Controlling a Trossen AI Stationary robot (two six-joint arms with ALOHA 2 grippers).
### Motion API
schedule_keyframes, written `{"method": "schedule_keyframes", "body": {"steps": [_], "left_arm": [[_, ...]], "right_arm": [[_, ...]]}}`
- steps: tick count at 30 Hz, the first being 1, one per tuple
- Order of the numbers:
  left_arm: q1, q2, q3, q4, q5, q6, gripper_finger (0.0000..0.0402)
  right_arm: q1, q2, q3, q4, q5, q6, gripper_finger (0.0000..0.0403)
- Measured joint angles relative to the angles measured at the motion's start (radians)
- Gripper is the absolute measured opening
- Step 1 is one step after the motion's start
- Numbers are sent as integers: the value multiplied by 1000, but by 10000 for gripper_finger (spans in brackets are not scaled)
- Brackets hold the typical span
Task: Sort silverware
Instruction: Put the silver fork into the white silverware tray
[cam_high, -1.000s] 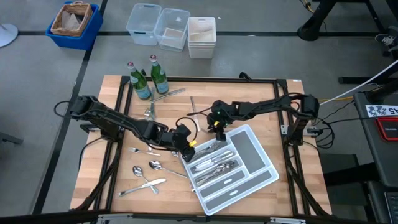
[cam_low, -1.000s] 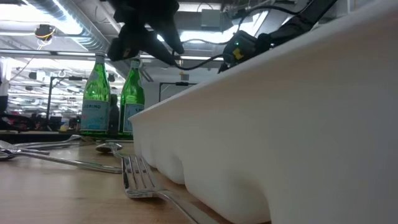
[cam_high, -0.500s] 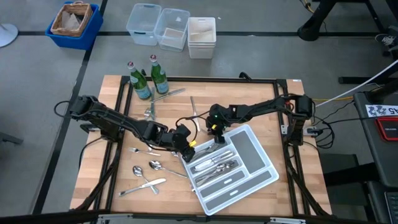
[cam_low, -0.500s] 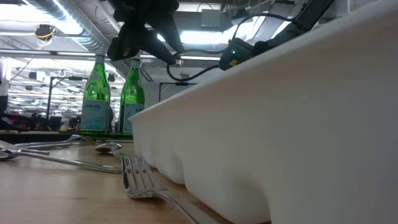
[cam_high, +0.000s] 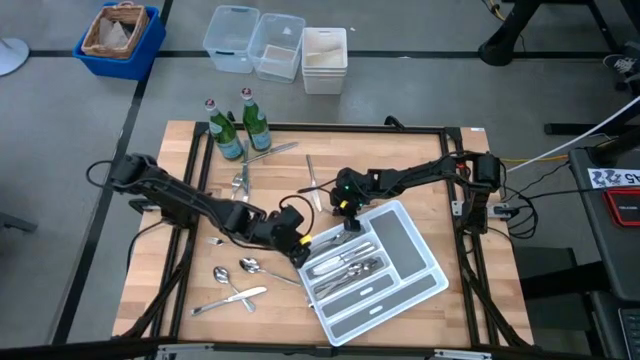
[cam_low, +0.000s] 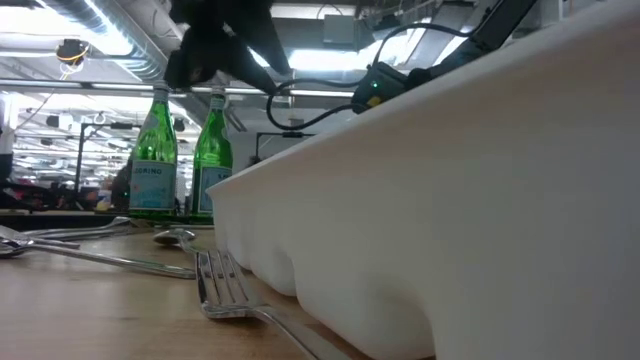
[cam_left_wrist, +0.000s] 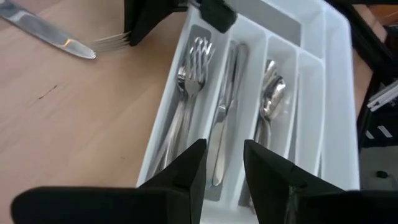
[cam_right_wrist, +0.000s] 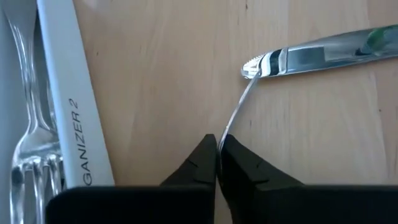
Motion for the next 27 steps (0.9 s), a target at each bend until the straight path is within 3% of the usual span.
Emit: {"method": "schedule_keyframes", "body": {"steps": [10,15,22,27], "left_arm": [[-106,-107,0,-6,-191,20,95],[-157,-149,0,-5,-206,75,95],[-224,-160,0,-8,-313,106,95],[-254,-161,0,-8,-409,107,95]], "right_arm": [[0,-3,62,-50,-31,11,14],[0,-3,181,-168,-31,5,6],[0,-4,405,-351,-34,1,7],[0,-5,571,-410,-166,1,6]]}}
